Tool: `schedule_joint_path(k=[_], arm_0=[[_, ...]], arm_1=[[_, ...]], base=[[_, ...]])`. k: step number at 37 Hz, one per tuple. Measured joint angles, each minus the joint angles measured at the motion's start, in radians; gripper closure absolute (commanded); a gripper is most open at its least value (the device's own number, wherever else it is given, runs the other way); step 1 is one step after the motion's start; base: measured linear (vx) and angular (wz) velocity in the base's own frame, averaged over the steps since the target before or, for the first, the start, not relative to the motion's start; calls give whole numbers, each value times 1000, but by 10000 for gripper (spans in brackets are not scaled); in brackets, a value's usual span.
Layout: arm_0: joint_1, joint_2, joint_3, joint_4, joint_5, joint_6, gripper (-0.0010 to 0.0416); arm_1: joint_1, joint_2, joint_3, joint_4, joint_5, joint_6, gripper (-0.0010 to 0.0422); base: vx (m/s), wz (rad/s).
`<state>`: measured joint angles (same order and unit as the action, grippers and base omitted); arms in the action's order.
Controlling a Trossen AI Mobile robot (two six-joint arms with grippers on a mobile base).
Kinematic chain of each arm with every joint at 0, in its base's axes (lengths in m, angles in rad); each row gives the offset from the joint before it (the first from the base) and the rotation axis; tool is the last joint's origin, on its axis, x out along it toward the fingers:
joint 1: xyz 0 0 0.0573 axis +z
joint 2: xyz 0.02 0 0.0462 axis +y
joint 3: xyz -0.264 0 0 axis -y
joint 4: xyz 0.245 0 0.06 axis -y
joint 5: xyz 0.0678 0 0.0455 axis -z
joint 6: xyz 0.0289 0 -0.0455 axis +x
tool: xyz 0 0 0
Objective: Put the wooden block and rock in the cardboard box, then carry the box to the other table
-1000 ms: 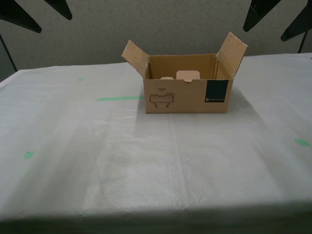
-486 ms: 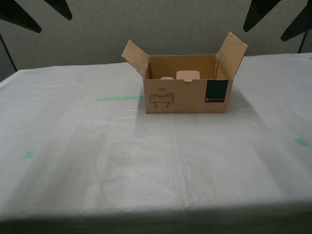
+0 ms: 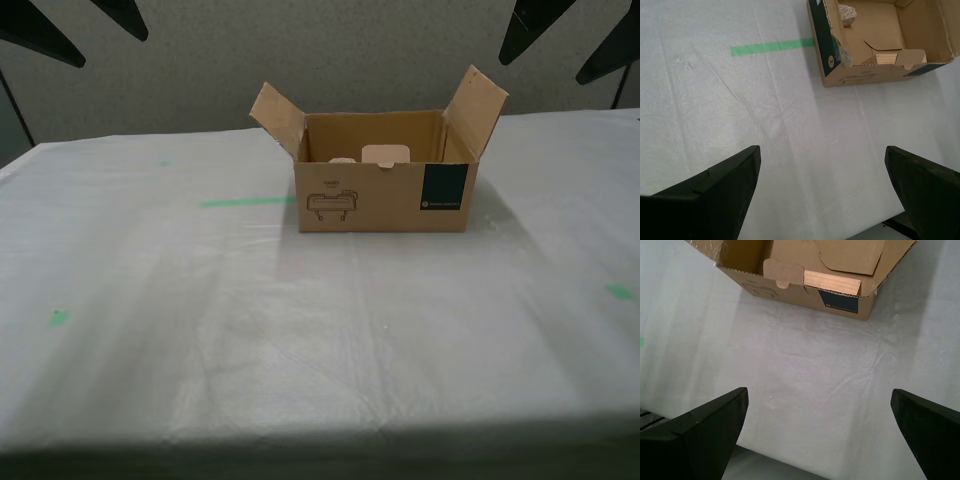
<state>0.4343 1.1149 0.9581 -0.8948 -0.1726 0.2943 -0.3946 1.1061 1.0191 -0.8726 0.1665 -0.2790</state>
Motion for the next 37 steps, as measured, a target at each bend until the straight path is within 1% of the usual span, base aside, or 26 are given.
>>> schedule_joint_path(k=[37], arm_0=[[0, 0, 0, 0, 0, 0, 7]], arm_1=[[0, 0, 0, 0, 0, 0, 73]], base=[[0, 0]])
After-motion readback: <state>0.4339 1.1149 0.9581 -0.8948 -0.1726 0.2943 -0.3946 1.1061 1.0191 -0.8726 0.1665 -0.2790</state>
